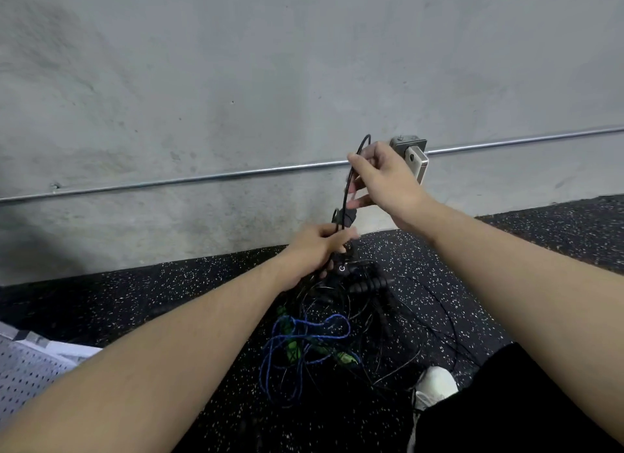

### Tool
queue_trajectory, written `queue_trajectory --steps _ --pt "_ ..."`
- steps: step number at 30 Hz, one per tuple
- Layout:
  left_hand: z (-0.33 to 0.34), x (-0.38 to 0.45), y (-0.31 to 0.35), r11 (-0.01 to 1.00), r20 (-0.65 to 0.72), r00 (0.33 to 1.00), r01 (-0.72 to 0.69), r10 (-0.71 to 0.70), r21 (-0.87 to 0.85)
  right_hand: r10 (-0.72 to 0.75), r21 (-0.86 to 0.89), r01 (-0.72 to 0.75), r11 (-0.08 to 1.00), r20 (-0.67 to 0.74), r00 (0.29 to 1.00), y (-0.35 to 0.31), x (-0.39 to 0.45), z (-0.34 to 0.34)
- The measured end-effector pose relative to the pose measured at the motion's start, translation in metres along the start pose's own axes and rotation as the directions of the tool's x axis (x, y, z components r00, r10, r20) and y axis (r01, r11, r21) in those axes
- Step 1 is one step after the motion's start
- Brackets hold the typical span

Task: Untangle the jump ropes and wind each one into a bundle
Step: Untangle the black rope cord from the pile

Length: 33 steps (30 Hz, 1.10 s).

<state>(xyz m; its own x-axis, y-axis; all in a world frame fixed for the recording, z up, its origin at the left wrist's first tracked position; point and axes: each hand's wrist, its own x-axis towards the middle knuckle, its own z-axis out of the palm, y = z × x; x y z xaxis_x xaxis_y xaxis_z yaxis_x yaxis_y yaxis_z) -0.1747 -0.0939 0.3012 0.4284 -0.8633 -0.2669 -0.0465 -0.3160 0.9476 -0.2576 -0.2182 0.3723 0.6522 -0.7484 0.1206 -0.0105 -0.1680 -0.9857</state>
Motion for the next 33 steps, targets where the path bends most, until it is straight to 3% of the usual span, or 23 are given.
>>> queue_trajectory --steps 5,9,13,16,19,22,26,28,31,33 --pt "-0.006 0.000 0.007 0.997 -0.091 0.995 -0.047 0.042 -0.055 0.219 0.002 -0.219 0.976 0.028 0.975 0.004 -0.002 -0.013" --pt "-0.015 -0.007 0.023 0.978 -0.130 0.991 -0.062 0.036 -0.200 0.297 -0.391 -0.192 0.900 0.229 0.927 0.017 -0.011 -0.021" --pt "-0.027 -0.014 0.032 0.931 -0.162 0.987 -0.077 0.020 -0.356 0.461 -0.603 -0.054 0.796 0.546 0.700 0.029 -0.019 -0.016" --pt "-0.036 -0.019 0.036 0.896 -0.183 0.983 -0.074 -0.009 -0.437 0.448 -0.614 0.048 0.788 0.625 0.640 0.036 -0.021 -0.001" --pt "-0.047 -0.025 0.034 0.927 -0.232 0.973 -0.075 -0.014 -0.369 0.345 -0.562 0.076 0.823 0.602 0.720 0.034 -0.025 0.015" --pt "-0.063 -0.032 0.035 0.945 -0.289 0.956 -0.041 -0.058 -0.324 0.237 -0.527 0.079 0.846 0.504 0.830 0.030 -0.022 0.025" --pt "-0.088 -0.041 0.030 0.990 -0.331 0.942 0.014 -0.060 -0.138 0.153 -0.435 0.023 0.900 0.365 0.918 0.026 -0.013 0.036" --pt "-0.099 -0.045 0.023 0.998 -0.300 0.951 0.066 -0.069 -0.022 0.127 -0.354 -0.008 0.935 0.315 0.941 0.025 -0.010 0.042" --pt "-0.115 -0.050 0.013 0.937 -0.319 0.944 0.180 -0.080 0.298 0.142 -0.296 -0.050 0.954 0.297 0.944 0.025 -0.004 0.049" --pt "-0.123 -0.052 0.010 0.872 -0.298 0.935 0.303 -0.193 0.386 0.179 -0.299 -0.088 0.950 0.294 0.939 0.026 -0.001 0.054"
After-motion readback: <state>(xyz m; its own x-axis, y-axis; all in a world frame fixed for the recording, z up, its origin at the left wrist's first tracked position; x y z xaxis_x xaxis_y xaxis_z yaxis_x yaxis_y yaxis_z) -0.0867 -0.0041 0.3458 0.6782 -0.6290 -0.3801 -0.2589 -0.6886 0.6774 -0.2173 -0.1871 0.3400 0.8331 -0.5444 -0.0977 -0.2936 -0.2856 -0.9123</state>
